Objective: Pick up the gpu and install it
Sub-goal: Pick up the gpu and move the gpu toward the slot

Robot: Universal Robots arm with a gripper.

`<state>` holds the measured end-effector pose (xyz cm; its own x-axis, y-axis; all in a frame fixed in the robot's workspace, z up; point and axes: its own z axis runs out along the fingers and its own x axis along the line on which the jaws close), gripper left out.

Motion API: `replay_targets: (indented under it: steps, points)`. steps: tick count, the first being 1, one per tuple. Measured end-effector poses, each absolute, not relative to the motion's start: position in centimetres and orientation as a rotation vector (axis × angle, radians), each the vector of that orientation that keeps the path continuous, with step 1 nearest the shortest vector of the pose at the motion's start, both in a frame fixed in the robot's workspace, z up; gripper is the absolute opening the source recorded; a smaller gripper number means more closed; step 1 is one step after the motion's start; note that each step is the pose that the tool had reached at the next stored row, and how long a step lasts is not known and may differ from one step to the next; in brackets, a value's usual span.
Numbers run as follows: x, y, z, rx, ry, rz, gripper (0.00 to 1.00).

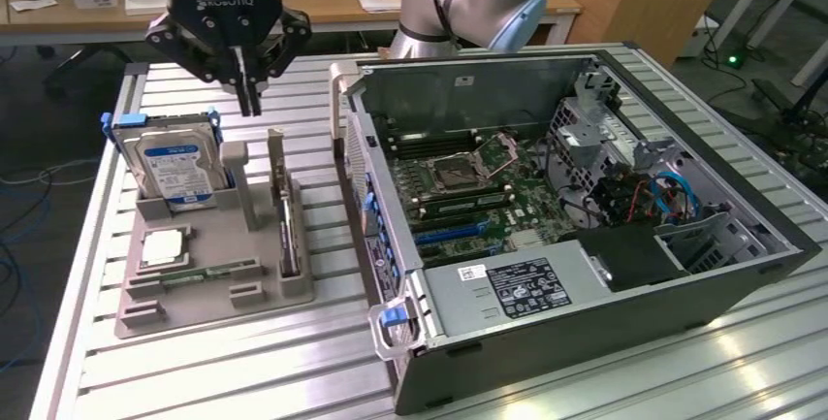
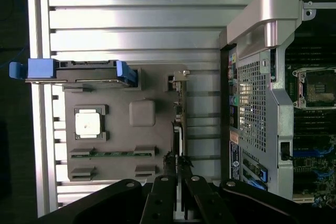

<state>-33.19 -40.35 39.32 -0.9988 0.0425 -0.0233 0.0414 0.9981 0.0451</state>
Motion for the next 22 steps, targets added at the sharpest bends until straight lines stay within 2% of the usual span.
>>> replay_targets:
  steps: [3,4,5,6,7,8,9,10,11,22]
  points:
    - [-33.19,-40.35,39.32,0.065,3.116,0.070,0.29]
    - [-33.19,-40.35,39.32,0.065,3.116,0.069,0.29]
    - [-33.19,-40.35,39.32,0.065,3.116,0.069,0.35]
    - [-33.19,-40.35,39.32,0.065,3.116,0.069,0.35]
    - [-33.19,-40.35,39.33,0.065,3.116,0.069,0.41]
    - [-33.19,-40.35,39.32,0.065,3.116,0.070,0.41]
    - [-33.19,-40.35,39.32,0.065,3.116,0.069,0.47]
    - [-33.19,-40.35,39.32,0.065,3.116,0.070,0.47]
    - [-33.19,-40.35,39.32,0.065,3.116,0.069,0.53]
    - [-33.18,-40.83,39.11,0.024,3.117,0.070,0.53]
